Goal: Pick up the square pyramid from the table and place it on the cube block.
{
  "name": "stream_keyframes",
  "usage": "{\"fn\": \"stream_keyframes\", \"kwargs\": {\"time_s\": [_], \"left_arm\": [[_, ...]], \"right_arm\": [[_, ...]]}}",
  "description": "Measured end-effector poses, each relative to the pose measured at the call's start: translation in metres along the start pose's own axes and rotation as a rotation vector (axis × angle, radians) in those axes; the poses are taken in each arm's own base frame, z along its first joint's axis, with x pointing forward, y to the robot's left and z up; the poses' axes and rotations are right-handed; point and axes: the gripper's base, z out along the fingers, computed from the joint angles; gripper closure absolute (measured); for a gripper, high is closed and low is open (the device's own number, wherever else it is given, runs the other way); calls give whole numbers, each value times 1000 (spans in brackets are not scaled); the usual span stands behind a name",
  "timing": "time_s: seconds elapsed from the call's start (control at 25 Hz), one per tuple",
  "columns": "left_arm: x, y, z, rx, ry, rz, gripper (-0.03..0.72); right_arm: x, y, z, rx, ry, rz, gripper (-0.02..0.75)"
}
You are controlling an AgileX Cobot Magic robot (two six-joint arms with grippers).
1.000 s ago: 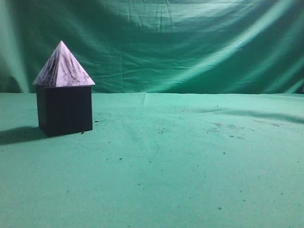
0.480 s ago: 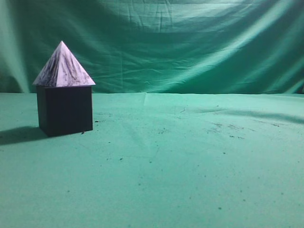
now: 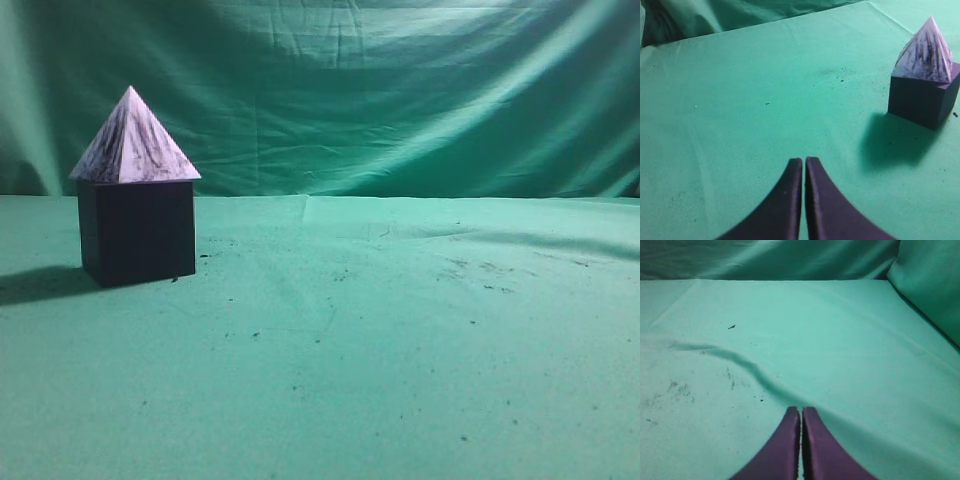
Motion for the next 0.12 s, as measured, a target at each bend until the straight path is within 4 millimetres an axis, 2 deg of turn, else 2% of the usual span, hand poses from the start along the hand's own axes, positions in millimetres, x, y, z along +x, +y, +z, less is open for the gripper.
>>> {"fn": "stream_keyframes", "kwargs": {"time_s": [0.12], "left_arm": [[0, 0, 0, 0, 0, 0, 688]], "right_arm": [[0, 0, 0, 0, 4, 0, 738]]}}
